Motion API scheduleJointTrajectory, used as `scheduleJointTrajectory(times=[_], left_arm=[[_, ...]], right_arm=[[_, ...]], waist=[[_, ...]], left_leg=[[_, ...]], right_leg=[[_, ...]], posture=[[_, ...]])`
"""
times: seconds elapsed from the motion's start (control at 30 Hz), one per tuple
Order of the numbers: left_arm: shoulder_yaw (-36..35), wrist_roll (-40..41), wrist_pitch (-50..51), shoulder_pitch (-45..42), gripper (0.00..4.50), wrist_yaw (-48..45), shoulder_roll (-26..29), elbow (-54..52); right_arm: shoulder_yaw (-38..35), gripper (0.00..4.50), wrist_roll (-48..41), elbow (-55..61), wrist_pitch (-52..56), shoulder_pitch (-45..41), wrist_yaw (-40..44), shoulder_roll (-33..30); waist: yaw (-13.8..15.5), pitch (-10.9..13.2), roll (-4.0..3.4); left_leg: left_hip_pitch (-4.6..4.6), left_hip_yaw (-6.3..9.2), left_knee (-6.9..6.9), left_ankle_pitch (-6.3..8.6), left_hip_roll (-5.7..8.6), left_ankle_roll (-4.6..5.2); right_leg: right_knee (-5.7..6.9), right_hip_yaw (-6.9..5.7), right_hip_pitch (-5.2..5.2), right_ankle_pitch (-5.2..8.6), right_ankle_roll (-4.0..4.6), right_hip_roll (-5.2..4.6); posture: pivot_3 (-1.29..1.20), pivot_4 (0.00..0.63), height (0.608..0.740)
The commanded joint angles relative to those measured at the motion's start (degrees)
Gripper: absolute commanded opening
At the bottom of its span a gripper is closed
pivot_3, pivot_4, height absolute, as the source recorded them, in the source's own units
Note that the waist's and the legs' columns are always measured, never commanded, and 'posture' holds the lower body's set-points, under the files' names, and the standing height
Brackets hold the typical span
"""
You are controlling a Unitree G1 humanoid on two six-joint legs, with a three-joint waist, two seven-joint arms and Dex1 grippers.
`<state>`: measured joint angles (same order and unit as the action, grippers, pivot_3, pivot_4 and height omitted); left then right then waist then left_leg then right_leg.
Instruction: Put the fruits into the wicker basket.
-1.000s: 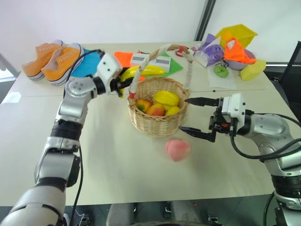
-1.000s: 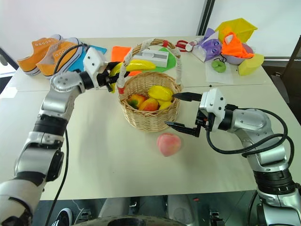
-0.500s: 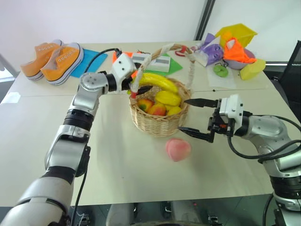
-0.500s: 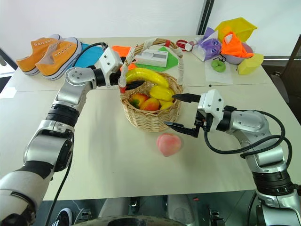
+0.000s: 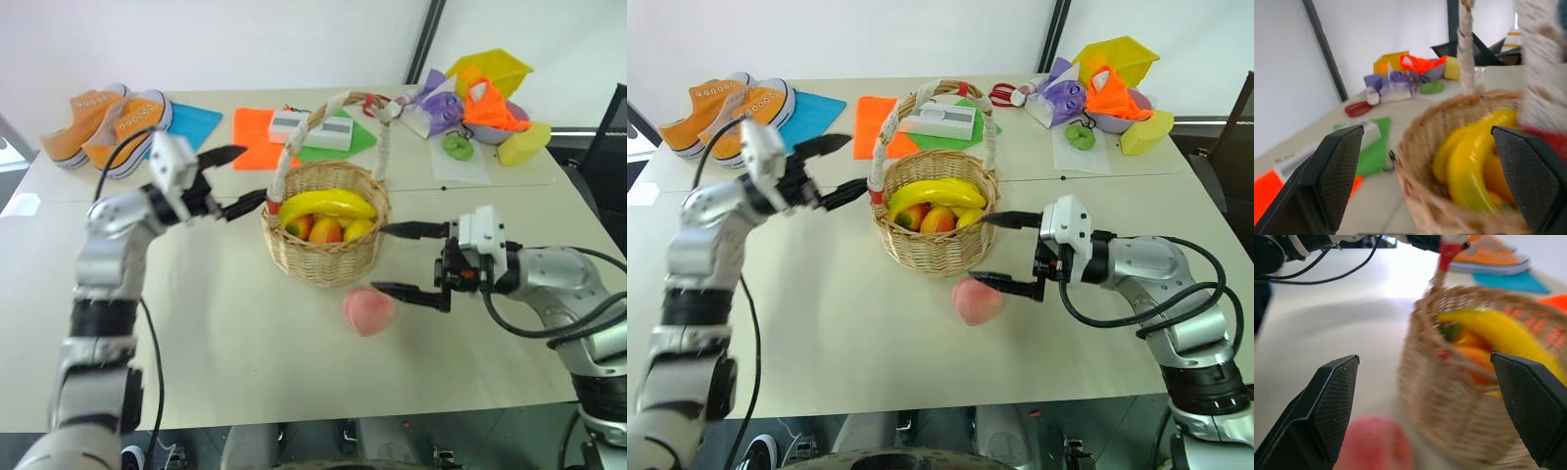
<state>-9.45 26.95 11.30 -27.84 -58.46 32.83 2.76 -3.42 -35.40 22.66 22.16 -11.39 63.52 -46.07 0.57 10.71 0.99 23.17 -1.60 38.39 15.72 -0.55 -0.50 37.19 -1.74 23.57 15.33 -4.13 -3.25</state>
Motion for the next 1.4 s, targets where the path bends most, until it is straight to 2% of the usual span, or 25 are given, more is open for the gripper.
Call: scheduleJointTrajectory(times=[0.03, 0.2, 0.3, 0.4, 0.5, 0.63, 0.73, 0.97, 1.07, 1.13, 1.17, 1.3, 1.4], left_arm=[[-4.32, 4.94, 3.85, 5.14, 4.46, 0.8, 2.61, -9.86], [-10.43, 17.17, 15.42, 16.21, 4.46, -2.61, 8.48, -19.28], [-12.8, 22.69, 19.13, 27.34, 4.46, -8.33, 12.48, -27.4], [-14.54, 20.9, 15.27, 38.48, 4.46, -10.17, 11.67, -34.04], [-13.87, 15.28, 7.36, 43.81, 4.46, -9.24, 8.25, -36.9], [-12.53, 10.41, 0.67, 45.33, 4.46, -7.84, 5.34, -36.2], [-9.47, 6.01, -4.04, 46.91, 4.46, -6.55, 3.19, -36.71], [-7.18, 5.57, -5.84, 47.85, 4.46, -5.35, 3.37, -37.02], [-6.76, 5.96, -6.18, 47.36, 4.5, -5.06, 3.37, -36.03], [-6.43, 6.38, -6.19, 47.13, 4.5, -5.03, 3.3, -35.5], [-6.04, 6.15, -6.64, 46.91, 4.5, -5.32, 3.26, -34.93], [-5.13, 6.99, -6.68, 45.65, 4.5, -4.75, 2.81, -34.05], [-6.06, 9.81, -5.01, 43.84, 4.5, -2.35, 1.85, -33.62]], right_arm=[[0.23, 4.5, -0.72, 2.31, 1.18, 1.39, 3.01, -2.49], [3.88, 4.5, 3.15, 0.81, -1.28, 1.82, 4.75, -2.17], [5.31, 4.5, 5.03, -0.64, -3.26, 1.57, 5.17, -1.19], [8.13, 4.5, 10.54, -3.33, -8.93, 1.06, 5.05, 0.19], [9.34, 4.5, 12.29, -4.97, -11.69, 1.51, 5.51, 1.55], [10.67, 4.5, 14.02, -6.33, -14.39, 1.62, 6.0, 2.97], [13.31, 4.5, 18.68, -9.98, -18.85, 0.57, 4.55, 5.13], [14.86, 4.5, 22.12, -14.01, -24.13, 0.68, 4.77, 5.92], [14.07, 3.67, 19.66, -13.66, -22.0, 0.75, 4.77, 6.76], [14.03, 2.8, 21.09, -13.9, -23.62, 1.16, 5.1, 5.79], [13.43, 2.63, 21.45, -13.97, -24.18, 1.58, 5.15, 5.05], [8.47, 2.63, 12.14, -8.52, -16.29, 3.3, 6.87, 1.95], [2.61, 2.63, -0.83, -2.86, -4.86, 1.71, 6.18, -0.18]], waist=[[0.08, 0.0, 0.0], [-0.21, -0.01, 0.0], [-0.85, -0.02, -0.02], [-1.17, -0.02, -0.04], [-1.0, -0.03, -0.06], [-0.43, -0.06, -0.07], [-0.35, -0.09, -0.06], [0.0, -0.13, -0.1], [0.01, -0.13, -0.1], [0.02, -0.13, -0.11], [0.02, -0.13, -0.11], [0.22, -0.13, -0.11], [0.0, -0.12, -0.14]], left_leg=[[0.0, 0.0, 0.0, 0.0, 0.0, 0.0], [-0.19, 0.0, 0.01, 0.0, 0.0, -0.01], [-0.23, -0.01, -0.1, 0.0, -0.02, -0.02], [-0.28, -0.01, -0.15, -0.01, -0.02, -0.06], [-0.42, -0.01, -0.17, 0.0, -0.01, -0.07], [-0.48, -0.04, -0.17, 0.0, 0.01, -0.07], [-0.49, -0.04, -0.19, 0.0, 0.0, -0.07], [-0.51, -0.07, -0.22, 0.0, 0.01, -0.06], [-0.51, -0.07, -0.22, 0.0, 0.01, -0.06], [-0.52, -0.07, -0.22, 0.0, 0.01, -0.06], [-0.53, -0.07, -0.22, 0.0, 0.01, -0.06], [-0.52, -0.07, -0.22, 0.01, 0.02, -0.05], [-0.51, -0.07, -0.22, 0.01, 0.01, -0.04]], right_leg=[[0.0, 0.0, -0.01, 0.0, 0.01, -0.01], [-0.01, 0.0, -0.16, -0.02, 0.08, -0.07], [-0.05, 0.02, -0.14, -0.01, 0.11, -0.09], [-0.06, 0.02, -0.16, 0.03, 0.18, -0.13], [-0.08, 0.02, -0.29, 0.13, 0.38, -0.17], [-0.09, 0.03, -0.35, 0.23, 0.58, -0.19], [-0.12, 0.03, -0.35, 0.23, 0.58, -0.19], [-0.12, 0.03, -0.36, 0.23, 0.58, -0.19], [-0.12, 0.03, -0.36, 0.23, 0.58, -0.19], [-0.12, 0.03, -0.36, 0.23, 0.58, -0.19], [-0.12, 0.03, -0.37, 0.23, 0.58, -0.19], [-0.13, 0.03, -0.39, 0.23, 0.57, -0.2], [-0.12, 0.04, -0.37, 0.23, 0.57, -0.21]], posture=[[0.0, 0.15, 0.74], [0.0, 0.15, 0.74], [0.0, 0.15, 0.74], [0.0, 0.15, 0.74], [0.0, 0.15, 0.74], [0.0, 0.15, 0.74], [0.0, 0.15, 0.74], [0.0, 0.15, 0.74], [0.0, 0.15, 0.74], [0.0, 0.15, 0.74], [0.0, 0.15, 0.74], [0.0, 0.15, 0.74], [0.0, 0.15, 0.74]])
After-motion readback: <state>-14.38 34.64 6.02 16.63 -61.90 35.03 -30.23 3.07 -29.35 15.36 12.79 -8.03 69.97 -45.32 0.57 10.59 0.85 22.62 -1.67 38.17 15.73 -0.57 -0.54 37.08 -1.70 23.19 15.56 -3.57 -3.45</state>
